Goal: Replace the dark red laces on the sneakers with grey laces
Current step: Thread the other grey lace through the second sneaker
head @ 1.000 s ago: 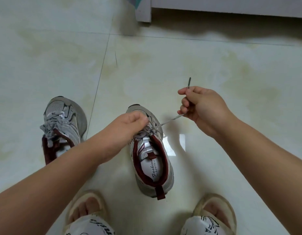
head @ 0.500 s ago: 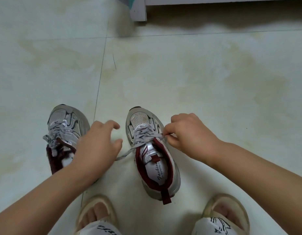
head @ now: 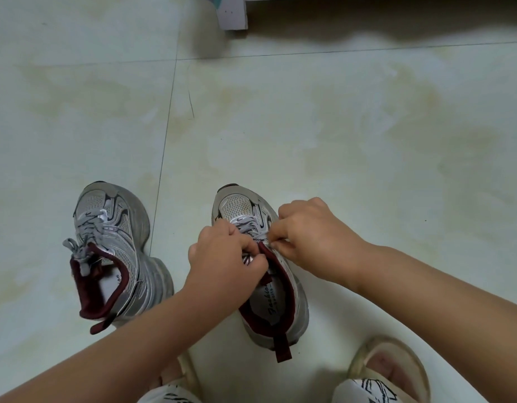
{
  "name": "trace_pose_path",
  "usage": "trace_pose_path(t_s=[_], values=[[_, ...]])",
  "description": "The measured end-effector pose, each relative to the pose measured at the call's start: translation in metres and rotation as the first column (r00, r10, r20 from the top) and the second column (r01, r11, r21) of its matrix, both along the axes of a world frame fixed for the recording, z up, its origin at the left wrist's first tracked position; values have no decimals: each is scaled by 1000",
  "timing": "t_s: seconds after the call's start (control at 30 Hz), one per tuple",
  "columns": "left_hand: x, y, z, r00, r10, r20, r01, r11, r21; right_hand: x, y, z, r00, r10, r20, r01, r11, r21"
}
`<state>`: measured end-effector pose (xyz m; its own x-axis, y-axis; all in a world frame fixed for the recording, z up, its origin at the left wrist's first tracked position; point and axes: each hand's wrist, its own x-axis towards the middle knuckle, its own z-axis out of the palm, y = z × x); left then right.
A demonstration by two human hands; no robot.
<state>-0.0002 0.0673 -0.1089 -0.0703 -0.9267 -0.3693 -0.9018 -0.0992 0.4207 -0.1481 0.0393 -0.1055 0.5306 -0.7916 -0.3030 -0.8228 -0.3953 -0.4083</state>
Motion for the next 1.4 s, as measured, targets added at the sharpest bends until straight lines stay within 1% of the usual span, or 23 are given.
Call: trace_pose_path(t_s=[0.07,0.1,0.17,0.23,0.37,0.5,0.6,0.67,0.7,0.8,0.83,0.87,0.9,0.93,1.0,1.03,1.07,1.1,1.17,1.2,1.27,1.33,1.4], values=[[0,3,-2,999,19,-34,-20,1000,-19,2,1,0,999,-48,13,48,999,19],[0,4,-3,999,26,-43,-28,999,-32,3,2,0,991,-122,55,119,991,54],[-1,6,-7,998,39,-49,-42,998,-55,5,2,-2,931,-323,173,293,939,179],[-1,5,-9,996,50,-69,-56,994,-91,6,4,-5,869,-442,221,381,884,271],[0,3,-15,996,45,-82,-57,987,-151,11,9,-7,889,-415,195,349,888,299],[2,4,-18,996,31,-87,-44,987,-158,11,16,-6,933,-316,175,280,939,202],[7,1,-17,991,-25,-132,7,991,-137,9,22,-6,936,-316,158,301,947,109],[14,-1,-11,987,-81,-141,65,992,-111,9,24,-6,910,-361,202,355,932,70],[18,-2,-7,985,-130,-116,120,989,-87,10,25,-6,892,-387,233,375,922,94],[31,-5,13,954,-300,-20,301,954,19,12,29,-8,825,-475,304,402,874,274],[35,-7,23,943,-330,-26,331,941,64,12,30,-8,805,-498,323,404,858,318],[40,-10,34,944,-318,-93,327,938,114,12,31,-8,792,-510,336,403,850,338],[45,-13,47,943,-252,-219,292,940,178,13,32,-8,791,-506,343,399,853,337],[50,-15,61,909,-142,-392,255,933,254,14,32,-7,800,-490,346,391,863,319],[58,-19,81,720,72,-690,233,912,338,15,34,-6,822,-452,346,376,888,266],[60,-20,84,647,117,-754,218,919,330,15,35,-6,830,-439,343,372,895,246],[61,-20,83,611,132,-780,199,929,313,16,35,-6,836,-432,339,369,899,237],[61,-19,80,608,142,-782,160,942,295,16,36,-4,837,-429,339,365,900,238],[55,-15,64,687,147,-712,43,969,241,15,35,-1,837,-427,342,354,899,258],[51,-13,53,758,132,-639,1,979,204,16,34,-1,839,-433,330,360,896,262],[45,-7,34,893,56,-447,12,989,147,17,30,0,820,-480,312,404,871,279],[44,-1,17,941,8,-340,38,991,129,19,27,1,768,-558,315,457,822,340],[45,5,7,939,61,-338,-13,990,141,23,27,4,748,-585,314,450,794,408]])
